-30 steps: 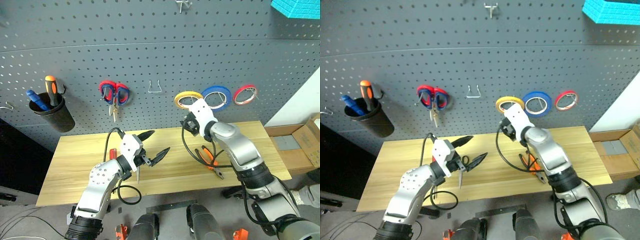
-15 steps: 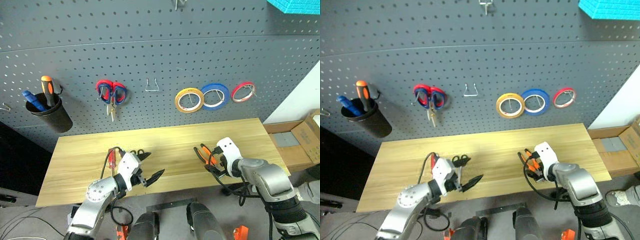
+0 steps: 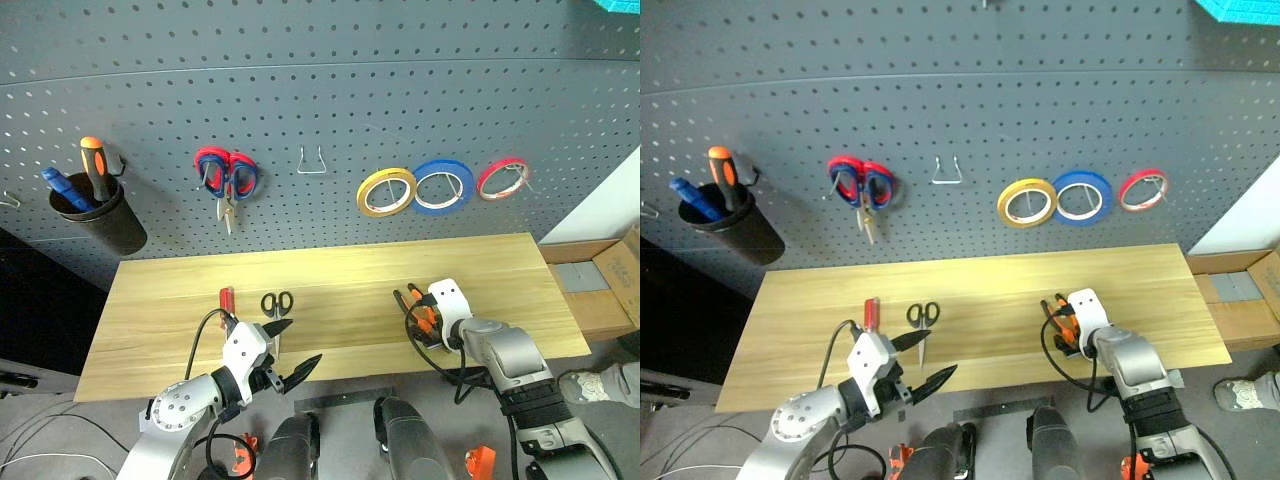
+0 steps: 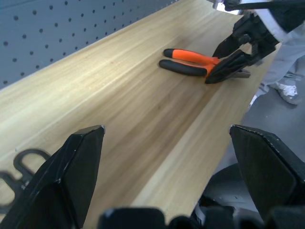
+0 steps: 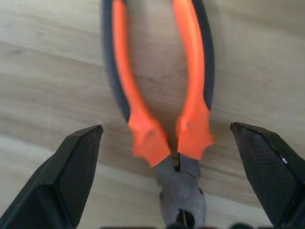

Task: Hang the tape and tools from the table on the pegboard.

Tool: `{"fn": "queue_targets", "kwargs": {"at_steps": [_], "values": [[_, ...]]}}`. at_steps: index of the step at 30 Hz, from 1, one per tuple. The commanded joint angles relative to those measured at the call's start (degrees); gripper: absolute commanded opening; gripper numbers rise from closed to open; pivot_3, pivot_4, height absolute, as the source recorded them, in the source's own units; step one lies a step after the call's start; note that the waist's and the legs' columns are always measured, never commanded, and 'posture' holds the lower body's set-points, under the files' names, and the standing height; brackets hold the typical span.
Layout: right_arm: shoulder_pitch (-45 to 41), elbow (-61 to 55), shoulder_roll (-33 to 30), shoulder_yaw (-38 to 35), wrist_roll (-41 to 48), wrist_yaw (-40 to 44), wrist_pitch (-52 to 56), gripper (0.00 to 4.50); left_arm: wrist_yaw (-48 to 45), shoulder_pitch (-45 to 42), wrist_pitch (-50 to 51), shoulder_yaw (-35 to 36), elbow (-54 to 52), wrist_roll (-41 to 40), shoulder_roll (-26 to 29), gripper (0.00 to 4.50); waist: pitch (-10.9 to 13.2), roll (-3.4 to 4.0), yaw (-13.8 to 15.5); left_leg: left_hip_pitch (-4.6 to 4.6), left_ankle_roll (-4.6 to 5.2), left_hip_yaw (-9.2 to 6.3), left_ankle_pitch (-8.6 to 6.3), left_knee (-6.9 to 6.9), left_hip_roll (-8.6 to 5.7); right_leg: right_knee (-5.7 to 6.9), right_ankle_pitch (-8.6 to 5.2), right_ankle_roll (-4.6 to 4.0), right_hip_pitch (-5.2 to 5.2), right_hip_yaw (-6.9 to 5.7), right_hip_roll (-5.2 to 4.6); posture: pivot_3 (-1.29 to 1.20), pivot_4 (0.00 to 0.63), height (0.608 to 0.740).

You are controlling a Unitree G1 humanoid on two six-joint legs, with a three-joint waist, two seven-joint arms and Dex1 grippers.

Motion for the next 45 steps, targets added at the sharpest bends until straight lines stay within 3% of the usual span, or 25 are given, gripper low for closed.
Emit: {"fn": "queue_targets", "kwargs": {"at_steps": [1,2,5,10,11,14,18,21,25,34,40,45], "values": [[0.55,4.06,0.54,0.62,-0.84,0.23,-3.93,4.46,0.97,0.22,0.00,0.63,-2.93,-0.42,-0.06,4.50,0.00,0.00,0.09,0.01,0.00,-0.01,0.00,0.00,0.00,0.00,0.00,0.01,0.01,-0.02,0.00,-0.12,0.294,0.740],[0.74,4.81,0.80,0.57,-0.99,0.03,-4.26,4.46,1.24,0.07,0.11,0.56,-3.04,-0.39,-0.14,4.50,-0.01,-0.01,0.13,0.01,0.00,-0.03,0.00,0.01,0.00,0.00,-0.01,0.01,0.02,-0.03,0.00,-0.12,0.293,0.740],[1.60,4.66,0.74,0.94,-0.75,1.21,-4.21,3.86,2.07,-0.61,0.56,0.78,-3.52,-0.44,-0.26,4.50,-0.05,-0.08,0.15,0.04,0.00,-0.04,0.00,0.02,0.00,-0.03,-0.01,0.02,0.08,-0.04,0.00,-0.11,0.289,0.740],[0.72,4.56,0.03,1.31,-1.19,1.71,-2.95,2.20,2.52,-2.12,0.47,1.67,-2.55,-1.25,-0.32,4.50,-0.06,-0.10,0.17,0.05,-0.01,-0.06,0.00,0.02,0.00,-0.03,-0.01,0.02,0.09,-0.06,0.00,-0.11,0.274,0.740],[0.33,3.72,0.17,1.15,-0.46,2.37,-1.79,2.12,2.63,-2.99,0.85,2.36,-2.52,-2.32,-0.64,4.50,-0.06,-0.10,0.17,0.05,-0.01,-0.07,0.00,0.02,0.00,-0.03,-0.01,0.02,0.09,-0.06,0.00,-0.12,0.272,0.740],[-0.04,-2.06,-1.73,3.26,1.61,7.63,-1.19,2.12,3.31,-6.56,2.36,3.76,-2.72,-5.25,-2.01,4.50,-0.05,-0.10,0.30,0.03,-0.01,-0.09,0.00,0.03,0.00,-0.03,-0.01,0.02,0.08,-0.09,0.01,-0.13,0.270,0.740],[1.38,-23.82,-5.39,2.51,14.79,22.89,-2.31,2.12,2.44,-8.45,1.71,4.19,-3.26,-5.81,-1.93,4.50,0.01,0.01,0.02,-0.22,-0.02,-0.07,0.00,-0.01,-0.03,-0.02,-0.02,0.05,-0.17,-0.11,0.01,-0.14,0.264,0.740],[-3.97,-31.50,-3.25,-3.78,25.87,24.93,2.81,2.12,3.78,-10.53,-0.16,5.41,-1.34,-4.57,-2.41,4.50,0.02,0.00,-0.16,-0.58,-0.02,0.13,-0.01,-0.01,0.01,0.13,0.12,-0.15,-0.76,-0.08,0.06,-0.13,0.252,0.740],[-14.78,-33.28,1.18,-8.19,33.15,23.23,1.32,2.12,6.97,-11.57,-2.52,7.35,-0.91,-3.98,-4.33,4.50,-0.02,-0.05,0.51,-0.54,-0.04,0.03,0.00,0.03,0.03,0.08,0.17,-0.21,-0.67,-0.15,0.06,-0.11,0.231,0.740],[-33.26,-20.94,9.91,-3.02,25.14,18.03,-14.50,2.12,18.39,-12.18,-12.29,10.57,-3.58,2.67,-10.39,4.50,-0.04,-0.07,1.40,-0.60,-0.09,0.05,-0.02,-0.07,-0.07,0.16,0.24,-0.25,-0.91,-0.10,0.01,-0.04,0.220,0.740],[-40.98,4.06,18.03,-1.10,11.31,10.10,-37.40,2.12,21.60,-11.93,-14.50,10.14,-4.69,4.65,-11.81,4.50,-0.07,-0.10,2.07,-0.58,-0.12,0.02,-0.02,-0.06,-0.09,0.20,0.28,-0.30,-0.91,-0.13,0.03,-0.01,0.216,0.740],[-44.73,17.85,21.70,-2.48,6.83,6.30,-50.80,2.12,22.39,-10.67,-14.79,9.08,-5.16,5.99,-11.83,4.50,-0.07,-0.09,2.64,-0.61,-0.22,0.02,0.04,-0.06,-0.17,0.19,0.28,-0.31,-0.96,-0.12,0.02,0.01,0.218,0.740]]}}
